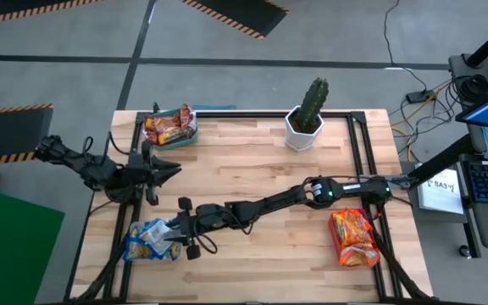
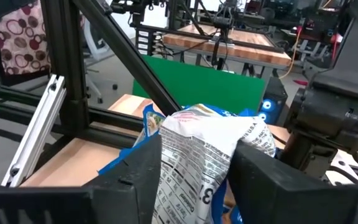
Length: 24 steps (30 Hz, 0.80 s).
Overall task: Sort Maruchan noodles
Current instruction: Put the blue noodle pack into the transparent bin
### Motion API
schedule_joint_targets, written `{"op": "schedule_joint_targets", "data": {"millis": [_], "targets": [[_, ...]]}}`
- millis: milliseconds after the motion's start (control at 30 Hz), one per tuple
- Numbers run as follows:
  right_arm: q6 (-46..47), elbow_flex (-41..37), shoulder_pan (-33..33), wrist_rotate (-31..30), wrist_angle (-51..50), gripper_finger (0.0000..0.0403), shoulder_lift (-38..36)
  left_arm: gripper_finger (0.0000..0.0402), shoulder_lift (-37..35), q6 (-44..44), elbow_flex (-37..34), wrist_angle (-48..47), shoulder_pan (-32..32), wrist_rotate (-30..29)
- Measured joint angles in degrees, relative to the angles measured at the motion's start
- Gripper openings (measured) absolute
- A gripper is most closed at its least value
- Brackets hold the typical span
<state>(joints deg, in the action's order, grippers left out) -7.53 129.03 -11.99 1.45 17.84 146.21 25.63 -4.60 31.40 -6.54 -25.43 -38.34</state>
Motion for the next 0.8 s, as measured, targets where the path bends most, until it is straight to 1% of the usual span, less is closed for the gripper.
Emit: {"op": "schedule_joint_targets", "data": {"millis": [167,300,367,467,600,800], "targets": [[-0.6,0.0,0.0,-0.1,-1.6,0.0168,-0.4,0.0038,1.2,-4.9,1.5,0.8,-0.1,0.5],[-1.5,0.0,0.2,-0.2,-4.2,0.0169,-1.8,0.0038,4.0,-8.5,5.0,-0.9,-0.8,7.2],[-1.5,0.0,0.4,-0.2,-5.9,0.0168,-2.5,0.0038,6.6,-11.3,7.4,-4.2,-1.3,10.5],[-1.7,0.0,0.6,-0.2,-8.6,0.0169,-3.2,0.0038,11.6,-16.7,11.9,-12.5,-2.5,14.7],[-2.2,0.0,1.0,-0.2,-11.5,0.0168,-3.9,0.0038,19.4,-24.7,19.7,-28.1,-5.3,19.1],[-4.2,0.0,1.4,-0.1,-16.2,0.0157,-5.3,0.0038,31.9,-35.9,31.8,-52.3,-11.7,20.3]]}}
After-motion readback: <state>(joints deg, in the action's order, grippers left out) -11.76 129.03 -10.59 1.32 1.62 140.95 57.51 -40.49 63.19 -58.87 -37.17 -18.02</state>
